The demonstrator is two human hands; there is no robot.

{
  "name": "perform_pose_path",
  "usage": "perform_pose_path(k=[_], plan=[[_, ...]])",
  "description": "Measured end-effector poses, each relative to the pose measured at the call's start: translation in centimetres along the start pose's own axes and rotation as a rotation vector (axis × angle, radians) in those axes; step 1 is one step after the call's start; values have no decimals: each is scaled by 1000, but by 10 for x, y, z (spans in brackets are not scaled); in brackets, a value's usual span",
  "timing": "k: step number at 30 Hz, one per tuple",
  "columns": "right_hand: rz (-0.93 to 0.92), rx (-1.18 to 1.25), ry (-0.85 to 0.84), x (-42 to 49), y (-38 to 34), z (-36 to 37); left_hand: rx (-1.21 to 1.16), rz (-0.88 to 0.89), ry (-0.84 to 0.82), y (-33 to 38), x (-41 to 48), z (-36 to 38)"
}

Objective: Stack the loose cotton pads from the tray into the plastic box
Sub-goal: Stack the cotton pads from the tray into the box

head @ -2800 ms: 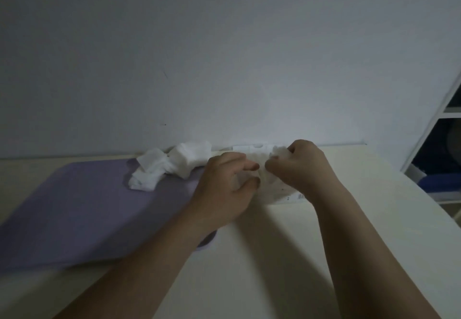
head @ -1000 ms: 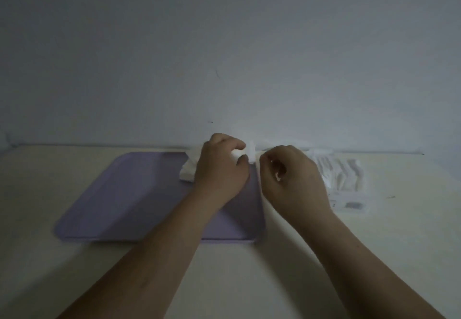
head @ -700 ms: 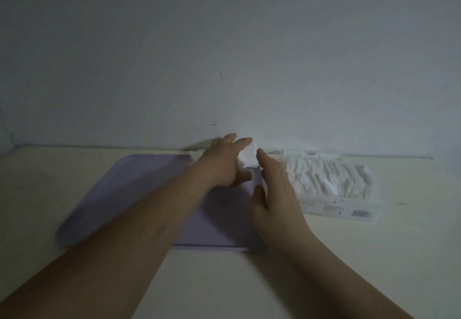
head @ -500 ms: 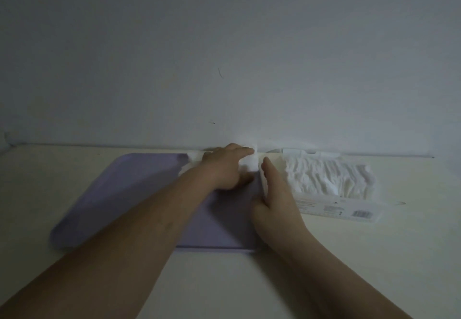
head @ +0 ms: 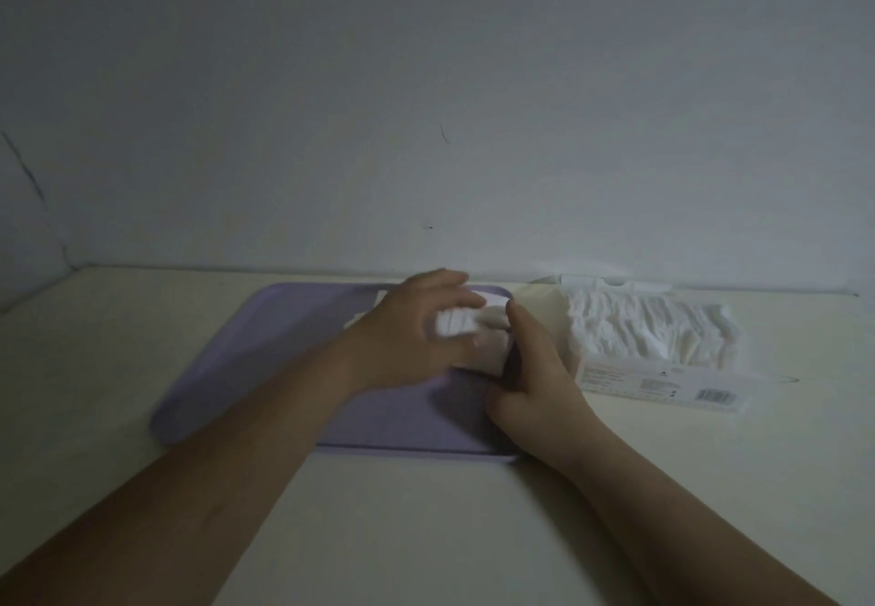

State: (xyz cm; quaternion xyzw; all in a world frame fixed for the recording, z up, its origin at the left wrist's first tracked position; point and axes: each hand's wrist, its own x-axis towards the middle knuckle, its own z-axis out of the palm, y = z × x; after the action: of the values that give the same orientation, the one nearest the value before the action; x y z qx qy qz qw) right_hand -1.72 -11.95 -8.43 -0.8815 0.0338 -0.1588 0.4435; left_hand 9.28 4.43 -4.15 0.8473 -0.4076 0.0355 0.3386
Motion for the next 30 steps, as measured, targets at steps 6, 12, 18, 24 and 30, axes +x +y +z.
perform_pose_path(k=[6, 12, 18, 24, 30], plan=[[-143, -154, 13, -2, 9, 8, 28, -229, 159, -32, -22, -12], [-217, -216, 167, 3, 12, 11, 92, -74, 361, -28, -39, 8], [-418, -304, 140, 4, 10, 12, 10, -61, 146, -20, -36, 23], [-508, -224, 68, 7, 8, 12, -2, -134, 221, -25, -28, 28], [-481, -239, 82, 4, 6, 10, -120, -186, 438, -17, -33, 17]])
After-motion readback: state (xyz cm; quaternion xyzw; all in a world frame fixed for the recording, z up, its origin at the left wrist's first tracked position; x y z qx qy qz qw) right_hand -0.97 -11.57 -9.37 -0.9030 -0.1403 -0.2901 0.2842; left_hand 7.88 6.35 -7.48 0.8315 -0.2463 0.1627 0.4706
